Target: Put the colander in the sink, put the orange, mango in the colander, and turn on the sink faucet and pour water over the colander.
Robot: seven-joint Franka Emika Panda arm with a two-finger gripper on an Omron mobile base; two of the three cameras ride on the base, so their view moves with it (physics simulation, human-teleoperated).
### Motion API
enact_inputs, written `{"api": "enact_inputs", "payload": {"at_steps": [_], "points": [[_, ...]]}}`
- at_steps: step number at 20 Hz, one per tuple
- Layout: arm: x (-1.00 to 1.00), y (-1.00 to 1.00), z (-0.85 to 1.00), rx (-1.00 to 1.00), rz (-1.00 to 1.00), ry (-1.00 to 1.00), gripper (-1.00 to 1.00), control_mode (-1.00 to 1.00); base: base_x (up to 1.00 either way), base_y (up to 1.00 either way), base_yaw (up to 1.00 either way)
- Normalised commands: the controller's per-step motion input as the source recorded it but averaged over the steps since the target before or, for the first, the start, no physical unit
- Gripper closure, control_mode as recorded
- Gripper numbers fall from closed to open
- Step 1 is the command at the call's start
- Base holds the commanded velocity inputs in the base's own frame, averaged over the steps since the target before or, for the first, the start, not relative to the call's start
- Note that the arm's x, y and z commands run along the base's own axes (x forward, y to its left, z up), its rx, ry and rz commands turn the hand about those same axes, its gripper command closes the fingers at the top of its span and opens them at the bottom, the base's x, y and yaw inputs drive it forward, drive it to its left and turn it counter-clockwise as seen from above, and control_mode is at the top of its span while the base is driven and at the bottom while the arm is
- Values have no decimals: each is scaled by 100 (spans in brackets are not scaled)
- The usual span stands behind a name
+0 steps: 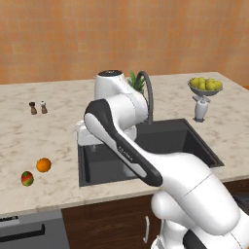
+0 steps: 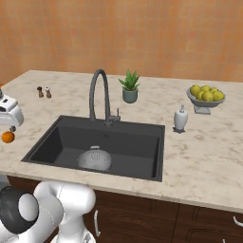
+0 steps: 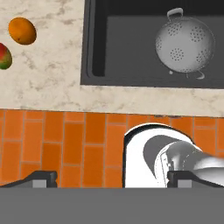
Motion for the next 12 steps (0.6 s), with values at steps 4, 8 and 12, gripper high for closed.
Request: {"api": "enact_inputs", "payload": {"at_steps": [4,8,12], "points": [[41,59,-27,0,12,0,-100,-100,0,0,0],[42,48,-18,0,5,5,-100,-100,0,0,0],[40,48,-38,0,5,1,-100,-100,0,0,0]]}}
